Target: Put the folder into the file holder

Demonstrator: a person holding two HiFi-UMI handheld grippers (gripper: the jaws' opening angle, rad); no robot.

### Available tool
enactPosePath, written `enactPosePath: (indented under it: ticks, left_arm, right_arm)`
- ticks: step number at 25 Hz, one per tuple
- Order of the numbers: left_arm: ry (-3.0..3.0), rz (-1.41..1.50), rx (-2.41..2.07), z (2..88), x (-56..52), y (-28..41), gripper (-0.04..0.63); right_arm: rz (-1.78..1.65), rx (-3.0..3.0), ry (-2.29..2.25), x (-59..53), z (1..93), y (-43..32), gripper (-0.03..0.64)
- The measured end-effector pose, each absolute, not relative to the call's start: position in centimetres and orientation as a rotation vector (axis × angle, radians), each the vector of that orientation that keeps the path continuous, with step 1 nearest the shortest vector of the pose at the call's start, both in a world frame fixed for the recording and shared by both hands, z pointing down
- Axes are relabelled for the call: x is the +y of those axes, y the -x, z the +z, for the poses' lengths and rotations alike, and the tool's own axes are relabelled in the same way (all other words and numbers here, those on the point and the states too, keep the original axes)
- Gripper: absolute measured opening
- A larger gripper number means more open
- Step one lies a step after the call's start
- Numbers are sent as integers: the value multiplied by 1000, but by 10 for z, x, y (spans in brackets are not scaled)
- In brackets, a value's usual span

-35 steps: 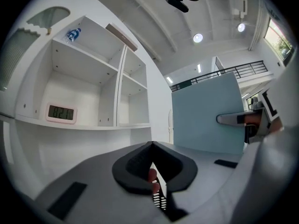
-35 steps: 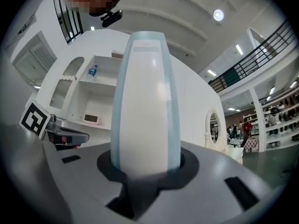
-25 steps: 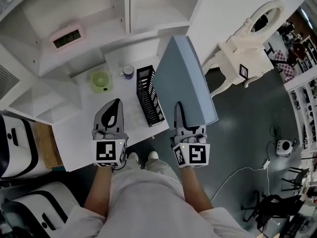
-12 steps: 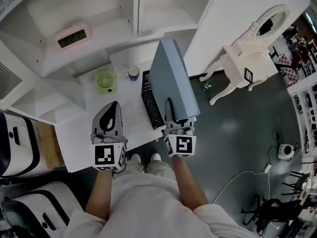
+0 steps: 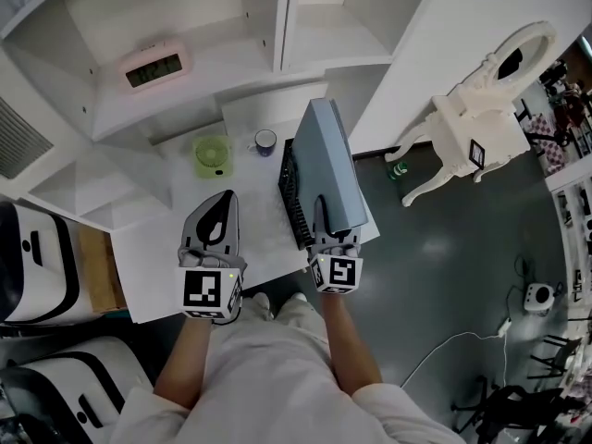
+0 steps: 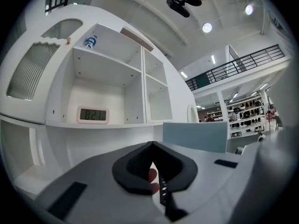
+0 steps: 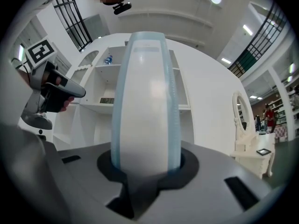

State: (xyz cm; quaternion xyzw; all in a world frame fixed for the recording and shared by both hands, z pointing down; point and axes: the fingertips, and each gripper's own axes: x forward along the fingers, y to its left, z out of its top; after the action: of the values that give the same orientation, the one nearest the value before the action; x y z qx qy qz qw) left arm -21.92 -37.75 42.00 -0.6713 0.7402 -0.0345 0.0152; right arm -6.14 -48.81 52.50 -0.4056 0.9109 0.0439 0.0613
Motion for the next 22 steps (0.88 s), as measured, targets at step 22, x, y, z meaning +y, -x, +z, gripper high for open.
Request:
enactPosePath:
  ticks: [22]
  left_arm:
    - [2140,-148,2275,452,-383,221,-4]
  right_arm:
    - [23,2924,1288,-505,682,80,124]
